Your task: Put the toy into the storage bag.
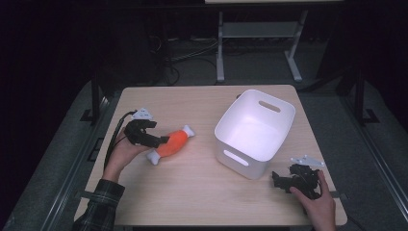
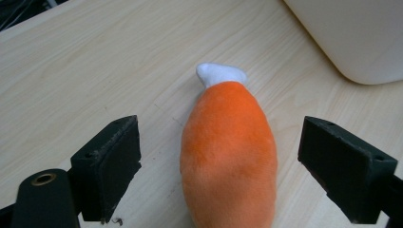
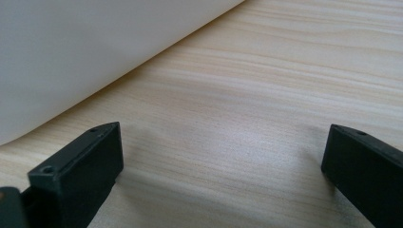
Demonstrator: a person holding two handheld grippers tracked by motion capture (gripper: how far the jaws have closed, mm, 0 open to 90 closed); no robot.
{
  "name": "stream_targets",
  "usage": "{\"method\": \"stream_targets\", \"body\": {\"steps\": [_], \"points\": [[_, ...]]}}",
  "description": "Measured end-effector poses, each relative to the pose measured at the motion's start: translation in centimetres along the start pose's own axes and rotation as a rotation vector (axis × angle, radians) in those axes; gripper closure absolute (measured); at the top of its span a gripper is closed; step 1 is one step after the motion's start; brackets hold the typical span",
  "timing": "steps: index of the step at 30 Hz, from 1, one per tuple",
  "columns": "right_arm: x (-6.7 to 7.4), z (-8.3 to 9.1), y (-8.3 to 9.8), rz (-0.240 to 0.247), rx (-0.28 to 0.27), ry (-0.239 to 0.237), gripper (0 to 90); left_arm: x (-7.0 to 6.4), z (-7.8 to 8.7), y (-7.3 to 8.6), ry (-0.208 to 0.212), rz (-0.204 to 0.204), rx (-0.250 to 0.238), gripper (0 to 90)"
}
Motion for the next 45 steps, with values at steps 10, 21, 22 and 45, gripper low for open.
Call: {"method": "stream_targets", "body": {"steps": [10, 21, 22, 45], "points": [[0.0, 0.0, 0.0, 0.0, 0.0, 0.0, 0.0, 0.0, -1.7, -0.3, 0.02, -0.009, 0.009, 13.1], [0.0, 0.0, 0.0, 0.003, -0.001, -0.001, 0.0, -0.2, -3.2, 0.2, 0.03, -0.032, 0.04, 12.5], [0.0, 0.0, 0.0, 0.003, -0.001, -0.001, 0.0, -0.3, -3.2, 0.3, 0.03, -0.033, 0.043, 12.5], [0.0, 0.0, 0.0, 0.003, -0.001, -0.001, 0.0, -1.2, -5.6, 1.2, 0.022, -0.059, 0.126, 12.5]]}}
Point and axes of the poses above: each handheld gripper's, and its own axes: z roughly backward along the jaws, y roughly out of its underside, x roughly to its left, the point moved 1 cm from there along -z, roughly forward along the jaws, and after that the axes turned 7 degrees about z, right-handed, at the moved point
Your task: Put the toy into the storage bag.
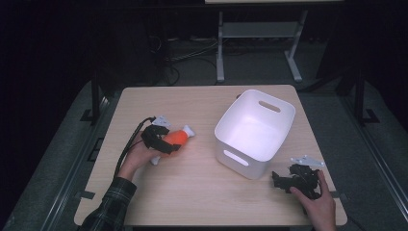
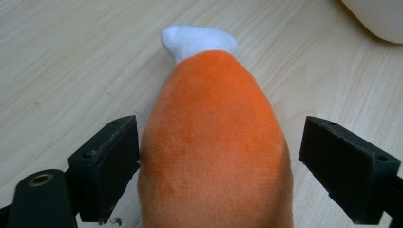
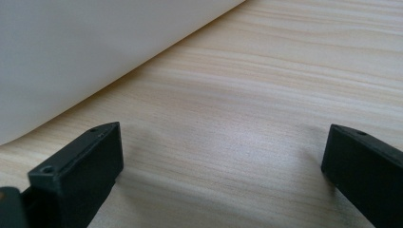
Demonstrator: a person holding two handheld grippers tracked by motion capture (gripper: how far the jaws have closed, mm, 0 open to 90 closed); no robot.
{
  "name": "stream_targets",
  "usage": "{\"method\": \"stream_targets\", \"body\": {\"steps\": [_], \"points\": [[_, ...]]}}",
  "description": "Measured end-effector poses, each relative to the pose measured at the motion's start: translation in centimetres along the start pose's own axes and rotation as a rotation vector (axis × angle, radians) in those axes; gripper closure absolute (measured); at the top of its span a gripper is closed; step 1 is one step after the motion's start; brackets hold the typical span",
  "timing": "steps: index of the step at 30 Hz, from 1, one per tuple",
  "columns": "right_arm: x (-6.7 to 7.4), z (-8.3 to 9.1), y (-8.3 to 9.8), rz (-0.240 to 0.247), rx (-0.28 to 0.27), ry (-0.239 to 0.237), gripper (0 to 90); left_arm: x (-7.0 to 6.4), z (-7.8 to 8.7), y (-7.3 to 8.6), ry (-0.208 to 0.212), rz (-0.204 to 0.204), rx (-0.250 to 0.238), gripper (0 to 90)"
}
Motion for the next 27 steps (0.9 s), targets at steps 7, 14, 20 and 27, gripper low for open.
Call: {"method": "stream_targets", "body": {"steps": [7, 14, 20, 27], "points": [[0.0, 0.0, 0.0, 0.0, 0.0, 0.0, 0.0, 0.0, -0.3, 0.1, -0.02, -0.011, 0.022, 12.4], [0.0, 0.0, 0.0, 0.0, 0.0, 0.0, 0.0, 0.1, -0.7, 0.3, -0.03, -0.015, 0.037, 12.5], [0.0, 0.0, 0.0, 0.0, 0.0, 0.0, 0.0, 0.1, -1.0, 0.4, -0.04, -0.017, 0.047, 12.5], [0.0, 0.0, 0.0, 0.0, 0.0, 0.0, 0.0, 0.1, -1.3, 0.5, -0.043, -0.011, 0.063, 13.3]]}}
Point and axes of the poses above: each handheld gripper's, and its own axes: z roughly backward along the jaws, y roughly out of its underside, x roughly to its left, the point moved 1 cm from there along -z, roughly forward along the jaws, and after that the axes turned 7 degrees about z, right-handed, at the moved point
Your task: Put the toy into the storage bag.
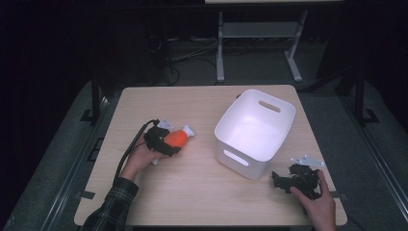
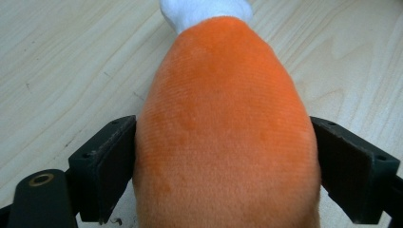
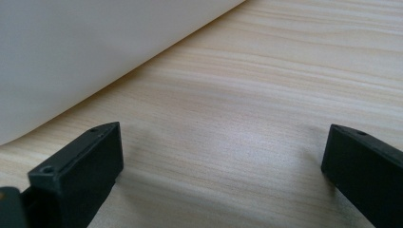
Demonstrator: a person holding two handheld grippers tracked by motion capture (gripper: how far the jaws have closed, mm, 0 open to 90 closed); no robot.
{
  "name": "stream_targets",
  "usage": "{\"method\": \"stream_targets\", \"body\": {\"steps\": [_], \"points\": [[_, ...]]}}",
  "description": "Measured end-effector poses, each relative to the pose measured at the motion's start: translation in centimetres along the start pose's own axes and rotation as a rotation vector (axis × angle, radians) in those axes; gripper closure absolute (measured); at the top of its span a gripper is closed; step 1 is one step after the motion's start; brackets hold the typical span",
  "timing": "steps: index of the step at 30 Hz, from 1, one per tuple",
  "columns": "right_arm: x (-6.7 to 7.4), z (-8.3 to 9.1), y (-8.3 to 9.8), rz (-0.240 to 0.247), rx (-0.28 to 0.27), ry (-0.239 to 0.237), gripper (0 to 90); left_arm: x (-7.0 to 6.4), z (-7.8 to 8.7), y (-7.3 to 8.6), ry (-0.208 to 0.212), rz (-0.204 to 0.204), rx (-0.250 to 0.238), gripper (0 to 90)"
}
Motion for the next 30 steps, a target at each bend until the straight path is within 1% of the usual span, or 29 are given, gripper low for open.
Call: {"method": "stream_targets", "body": {"steps": [3, 5, 8, 9, 11, 14, 15, 20, 22, 23, 28, 30], "points": [[0.0, 0.0, 0.0, 0.0, 0.0, 0.0, 0.0, 0.0, 0.1, 0.0, 0.0, 0.004, -0.002, 14.6], [0.0, 0.0, 0.0, 0.0, 0.0, 0.0, 0.0, 0.1, 0.1, 0.0, 0.002, 0.014, -0.005, 16.2], [0.0, 0.0, 0.0, 0.0, 0.0, 0.0, 0.0, 0.2, 0.3, 0.1, 0.004, 0.018, -0.009, 19.2], [0.0, 0.0, 0.0, 0.0, 0.0, 0.0, 0.0, 0.2, 0.4, 0.1, 0.008, 0.028, -0.01, 21.0], [0.0, 0.0, 0.0, 0.0, 0.0, 0.0, 0.0, 0.3, 0.4, 0.1, 0.009, 0.029, -0.009, 22.1], [0.0, 0.0, 0.0, 0.0, 0.0, 0.0, 0.0, 0.3, 0.5, 0.1, 0.011, 0.032, -0.009, 22.7], [0.0, 0.0, 0.0, 0.0, 0.0, 0.0, 0.0, 0.2, 0.5, 0.2, 0.016, 0.043, -0.009, 22.8], [0.0, 0.0, 0.0, 0.0, 0.0, 0.0, 0.0, 0.3, 0.8, 0.2, 0.016, 0.046, -0.007, 22.8], [0.0, 0.0, 0.0, 0.0, 0.0, 0.0, 0.0, 0.3, 1.1, 0.3, 0.01, 0.055, -0.029, 22.8], [0.0, 0.0, 0.0, 0.0, 0.0, 0.0, 0.0, 0.3, 1.2, 0.4, 0.019, 0.064, -0.039, 22.9], [0.0, 0.0, 0.0, 0.0, 0.0, 0.0, 0.0, 0.8, 1.7, 0.8, 0.031, 0.1, -0.054, 22.8], [0.0, 0.0, 0.0, 0.001, 0.0, -0.001, 0.0, 0.9, 1.9, 0.9, 0.029, 0.104, -0.056, 22.8]]}}
Point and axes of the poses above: each handheld gripper's, and its own axes: z roughly backward along the jaws, y roughly out of its underside, x roughly to its left, the point moved 1 cm from there along -z, roughly forward along the jaws, and after that the axes turned 7 degrees about z, right-handed, at the moved point
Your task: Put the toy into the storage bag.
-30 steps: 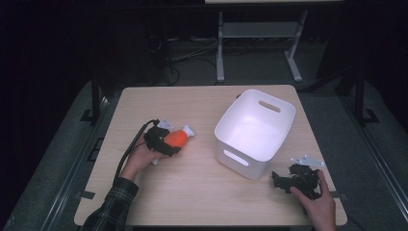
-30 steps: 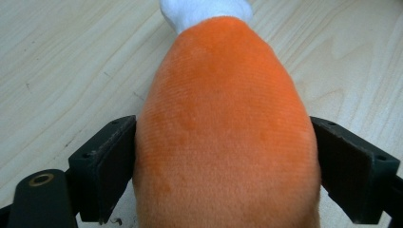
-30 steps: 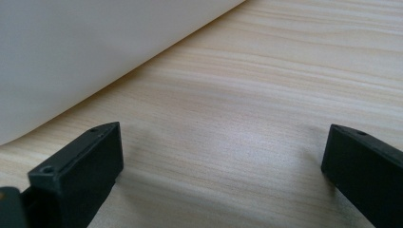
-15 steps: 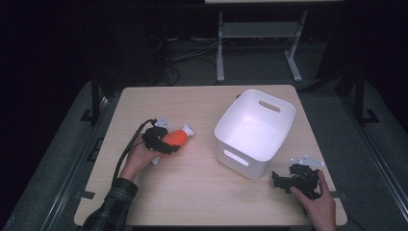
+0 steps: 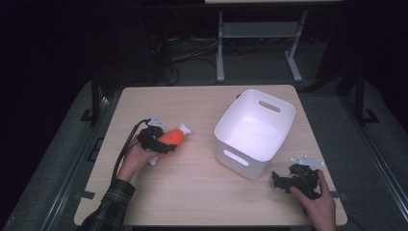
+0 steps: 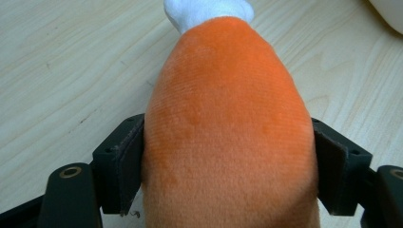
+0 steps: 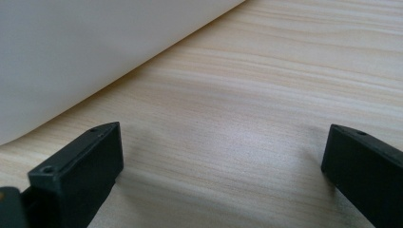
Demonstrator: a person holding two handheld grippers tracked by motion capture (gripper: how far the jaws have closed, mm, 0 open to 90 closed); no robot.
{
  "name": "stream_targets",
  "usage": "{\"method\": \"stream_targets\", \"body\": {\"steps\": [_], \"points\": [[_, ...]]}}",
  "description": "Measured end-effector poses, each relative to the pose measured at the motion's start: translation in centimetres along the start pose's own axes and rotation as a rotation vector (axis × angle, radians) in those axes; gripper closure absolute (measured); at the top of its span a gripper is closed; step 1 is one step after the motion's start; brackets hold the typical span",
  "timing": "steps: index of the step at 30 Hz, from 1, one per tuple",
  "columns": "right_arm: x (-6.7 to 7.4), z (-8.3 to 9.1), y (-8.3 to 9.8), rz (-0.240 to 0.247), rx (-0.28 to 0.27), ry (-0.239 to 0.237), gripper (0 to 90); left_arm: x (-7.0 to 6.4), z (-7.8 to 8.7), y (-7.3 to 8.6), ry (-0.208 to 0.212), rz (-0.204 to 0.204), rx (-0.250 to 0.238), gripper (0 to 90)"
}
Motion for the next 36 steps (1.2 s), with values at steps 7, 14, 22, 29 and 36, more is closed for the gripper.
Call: {"method": "stream_targets", "body": {"steps": [7, 14, 22, 29, 36], "points": [[0.0, 0.0, 0.0, 0.002, -0.001, -0.002, 0.0, -0.4, 0.9, -0.3, 0.005, 0.019, -0.02, 22.8], [0.0, 0.0, 0.0, 0.002, 0.0, -0.002, 0.0, -0.7, 1.6, -0.6, 0.014, 0.028, -0.037, 22.8], [0.0, 0.0, 0.0, 0.002, -0.001, -0.002, 0.0, -1.4, 2.4, -1.3, 0.011, 0.029, -0.041, 22.8], [0.0, 0.0, 0.0, 0.002, 0.0, -0.002, 0.0, -2.0, 3.5, -2.3, 0.017, 0.03, -0.062, 22.8], [0.0, 0.0, 0.0, 0.002, -0.001, -0.002, 0.0, -2.4, 4.4, -3.2, 0.03, 0.033, -0.079, 22.8]]}}
Point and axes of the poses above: each handheld gripper's, and its own axes: z roughly backward along the jaws, y roughly out of its underside, x roughly to its left, the point moved 1 cm from there along -z, roughly forward along the jaws, and after that the axes turned 7 degrees about z, right-handed, at the moved point
